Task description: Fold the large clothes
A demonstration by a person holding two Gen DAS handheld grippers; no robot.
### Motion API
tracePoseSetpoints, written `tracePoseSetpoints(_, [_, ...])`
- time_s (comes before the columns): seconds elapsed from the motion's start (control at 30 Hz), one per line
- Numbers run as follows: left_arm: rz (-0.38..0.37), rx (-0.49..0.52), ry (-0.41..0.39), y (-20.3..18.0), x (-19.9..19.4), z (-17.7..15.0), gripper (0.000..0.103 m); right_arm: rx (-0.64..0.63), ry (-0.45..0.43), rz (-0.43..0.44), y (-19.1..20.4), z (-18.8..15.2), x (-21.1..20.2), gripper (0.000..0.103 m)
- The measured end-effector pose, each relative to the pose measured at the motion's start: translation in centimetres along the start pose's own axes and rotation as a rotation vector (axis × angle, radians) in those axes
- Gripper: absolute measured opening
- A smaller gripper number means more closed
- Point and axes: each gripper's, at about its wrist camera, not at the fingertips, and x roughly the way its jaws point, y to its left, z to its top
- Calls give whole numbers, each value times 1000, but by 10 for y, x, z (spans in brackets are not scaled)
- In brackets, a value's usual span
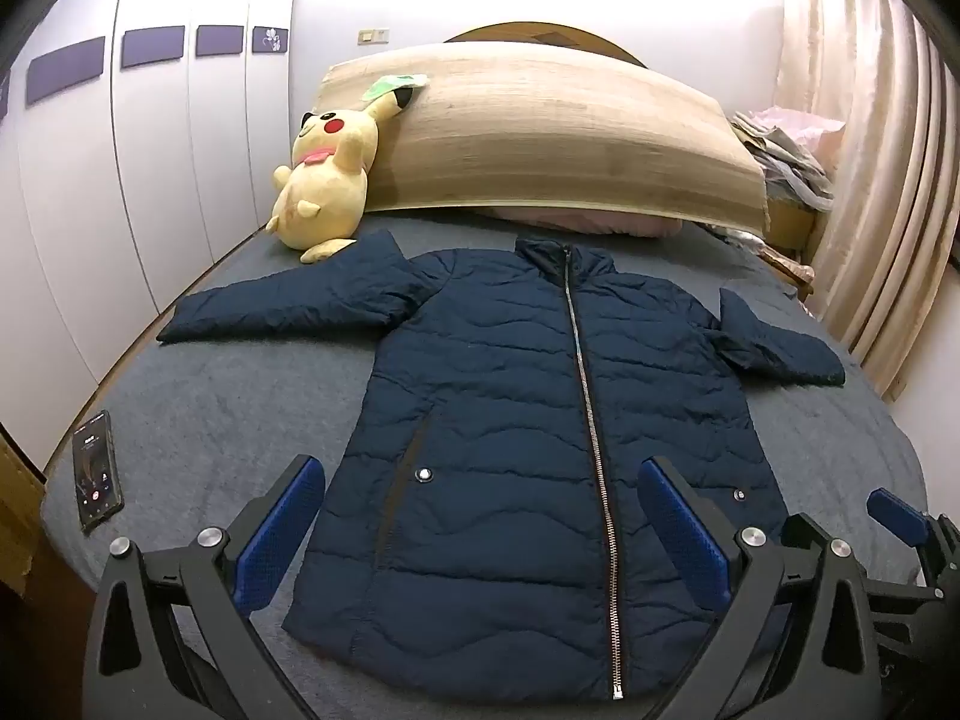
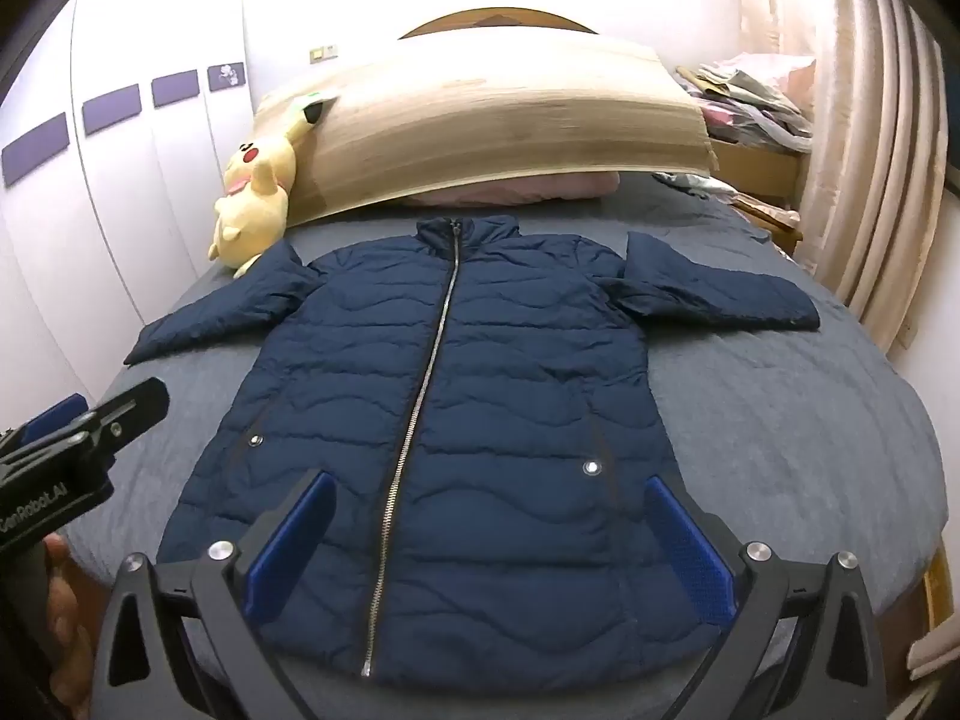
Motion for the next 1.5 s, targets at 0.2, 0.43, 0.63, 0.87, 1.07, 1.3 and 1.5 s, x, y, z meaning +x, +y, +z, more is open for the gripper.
tracePoseSetpoints(0.2, [12,-2,-2,0,1,0,103,-1,5,1,1,0,1,103])
tracePoseSetpoints(0.43, [7,-9,-16,6,4,0,103,-4,0,-17,1,-1,2,103])
tracePoseSetpoints(0.63, [9,1,-24,6,1,-1,103,2,-5,-20,-1,0,0,103])
tracePoseSetpoints(0.87, [22,8,-2,4,1,-1,103,4,-4,-22,-2,0,1,103])
tracePoseSetpoints(1.07, [12,-7,8,5,2,-3,103,7,-1,-26,-2,1,1,103])
tracePoseSetpoints(1.3, [5,-17,12,6,3,-4,103,7,-5,-25,-3,0,0,103])
tracePoseSetpoints(1.5, [10,-11,6,5,3,-4,103,4,-7,-26,-3,0,1,103])
